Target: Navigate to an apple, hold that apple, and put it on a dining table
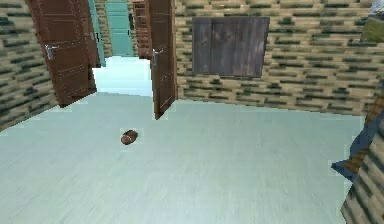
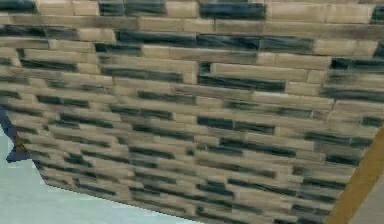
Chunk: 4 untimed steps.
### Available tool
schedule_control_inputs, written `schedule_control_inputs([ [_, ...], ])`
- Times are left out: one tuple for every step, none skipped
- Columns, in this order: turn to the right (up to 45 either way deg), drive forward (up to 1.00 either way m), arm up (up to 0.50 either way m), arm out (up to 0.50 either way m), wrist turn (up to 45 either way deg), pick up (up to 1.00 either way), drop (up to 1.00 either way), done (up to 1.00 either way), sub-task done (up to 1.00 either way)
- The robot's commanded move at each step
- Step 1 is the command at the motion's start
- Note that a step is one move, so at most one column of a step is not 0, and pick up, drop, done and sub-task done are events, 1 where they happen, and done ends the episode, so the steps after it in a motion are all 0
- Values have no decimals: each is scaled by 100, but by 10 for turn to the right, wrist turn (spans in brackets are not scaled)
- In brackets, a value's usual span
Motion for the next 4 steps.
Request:
schedule_control_inputs([
  [-270,0,0,0,0,0,0,0,0],
  [0,45,0,0,0,0,0,0,0],
  [-120,0,0,0,0,0,0,0,0],
  [0,100,0,0,0,0,0,0,0],
])
